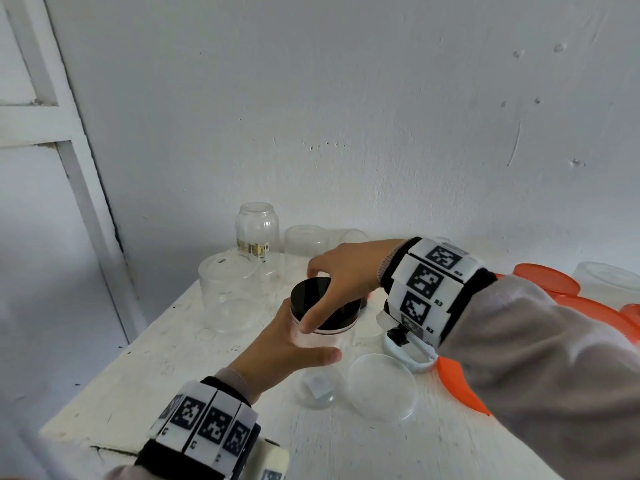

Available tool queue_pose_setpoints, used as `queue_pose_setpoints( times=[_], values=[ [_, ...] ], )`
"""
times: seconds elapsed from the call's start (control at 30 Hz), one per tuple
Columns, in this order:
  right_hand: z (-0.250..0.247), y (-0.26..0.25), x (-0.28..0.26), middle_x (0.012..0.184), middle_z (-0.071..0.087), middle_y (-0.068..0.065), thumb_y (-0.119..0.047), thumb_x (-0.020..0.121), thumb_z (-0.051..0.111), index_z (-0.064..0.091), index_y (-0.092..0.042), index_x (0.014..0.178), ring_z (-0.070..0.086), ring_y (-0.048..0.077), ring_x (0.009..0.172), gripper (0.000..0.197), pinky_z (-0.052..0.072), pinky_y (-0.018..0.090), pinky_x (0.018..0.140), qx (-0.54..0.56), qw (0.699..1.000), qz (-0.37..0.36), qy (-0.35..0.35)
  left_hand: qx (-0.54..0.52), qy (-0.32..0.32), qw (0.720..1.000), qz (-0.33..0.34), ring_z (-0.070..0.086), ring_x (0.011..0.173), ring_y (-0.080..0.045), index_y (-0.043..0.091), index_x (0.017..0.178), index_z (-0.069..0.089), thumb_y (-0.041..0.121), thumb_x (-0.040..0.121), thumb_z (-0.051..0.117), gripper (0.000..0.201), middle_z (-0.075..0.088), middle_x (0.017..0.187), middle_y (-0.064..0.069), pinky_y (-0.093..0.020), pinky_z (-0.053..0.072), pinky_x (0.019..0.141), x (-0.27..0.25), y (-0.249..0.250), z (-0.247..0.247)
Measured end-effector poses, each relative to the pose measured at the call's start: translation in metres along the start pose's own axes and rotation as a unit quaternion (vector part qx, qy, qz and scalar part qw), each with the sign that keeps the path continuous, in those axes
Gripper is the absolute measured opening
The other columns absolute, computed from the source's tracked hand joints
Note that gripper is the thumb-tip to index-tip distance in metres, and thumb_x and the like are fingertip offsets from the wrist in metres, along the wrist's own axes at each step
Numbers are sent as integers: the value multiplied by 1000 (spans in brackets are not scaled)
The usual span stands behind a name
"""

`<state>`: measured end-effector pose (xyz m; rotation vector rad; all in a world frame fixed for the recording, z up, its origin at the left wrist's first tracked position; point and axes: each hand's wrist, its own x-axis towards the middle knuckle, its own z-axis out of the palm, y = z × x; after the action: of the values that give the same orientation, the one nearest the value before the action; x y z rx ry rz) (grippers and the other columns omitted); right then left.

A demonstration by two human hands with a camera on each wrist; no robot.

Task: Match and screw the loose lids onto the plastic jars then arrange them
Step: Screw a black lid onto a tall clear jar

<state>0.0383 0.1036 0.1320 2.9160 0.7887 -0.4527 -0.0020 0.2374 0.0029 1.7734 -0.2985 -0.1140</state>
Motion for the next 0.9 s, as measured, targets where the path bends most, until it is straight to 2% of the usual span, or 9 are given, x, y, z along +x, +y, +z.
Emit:
queue_pose_setpoints(
  times=[0.07,0.13,0.3,0.43,0.5,0.6,0.67,0.77,0.9],
  values=[
    [-3,2,0,137,43,-12,-69,61,72,32,-44,139,49,14,118,91,42,32,88,8,999,-11,-34,0,5,1000,-5,49,118,3,42,132,35,32,58,85,90,52,129,20,-16,41,89,0,-1,0],
    [-5,2,-1,139,40,-13,-60,64,76,32,-47,139,44,16,124,88,43,37,97,8,999,-28,-43,1,13,1000,-8,51,117,-1,39,132,35,32,57,85,90,54,129,16,-20,44,91,1,-1,1],
    [-3,0,0,98,51,-19,-68,60,73,48,-39,126,60,3,76,77,53,29,75,16,1000,-21,0,1,9,1000,0,48,115,10,49,128,34,35,59,85,86,51,127,27,-10,39,84,1,-3,2],
    [1,-3,0,90,54,-13,-79,62,63,52,-27,116,53,1,59,76,40,23,52,-14,999,3,30,-1,11,1000,6,44,109,22,54,121,38,33,60,84,80,51,121,35,-9,36,84,0,-5,1],
    [-1,-3,-1,104,56,-12,-77,63,64,48,-30,125,56,2,70,80,43,24,59,-14,1000,4,14,1,8,1000,7,45,112,18,52,124,37,34,60,84,82,50,125,31,-11,37,84,0,-4,1],
    [-6,0,-2,134,43,-12,-62,64,75,32,-47,138,52,15,114,87,45,35,92,0,999,-22,-40,3,7,1000,5,50,111,13,45,128,35,33,60,85,85,52,127,24,-9,40,81,2,-3,0],
    [-8,1,-2,138,40,-13,-56,65,77,33,-49,138,46,17,122,85,43,36,96,-6,998,-40,-45,4,9,1000,2,51,107,15,46,124,37,32,60,86,82,53,125,24,-7,41,78,2,-3,0],
    [-5,2,1,126,45,-16,-63,60,76,42,-48,132,50,13,113,81,47,35,91,-5,999,-44,-12,7,13,1000,2,51,109,13,47,125,37,32,61,86,82,53,126,24,-8,41,80,2,-4,0],
    [0,2,2,91,50,-20,-74,55,72,51,-42,120,65,6,71,76,56,31,73,24,999,-24,24,6,10,1000,8,47,114,14,47,130,34,33,63,86,86,50,127,27,-12,38,85,0,-3,1]
  ],
)
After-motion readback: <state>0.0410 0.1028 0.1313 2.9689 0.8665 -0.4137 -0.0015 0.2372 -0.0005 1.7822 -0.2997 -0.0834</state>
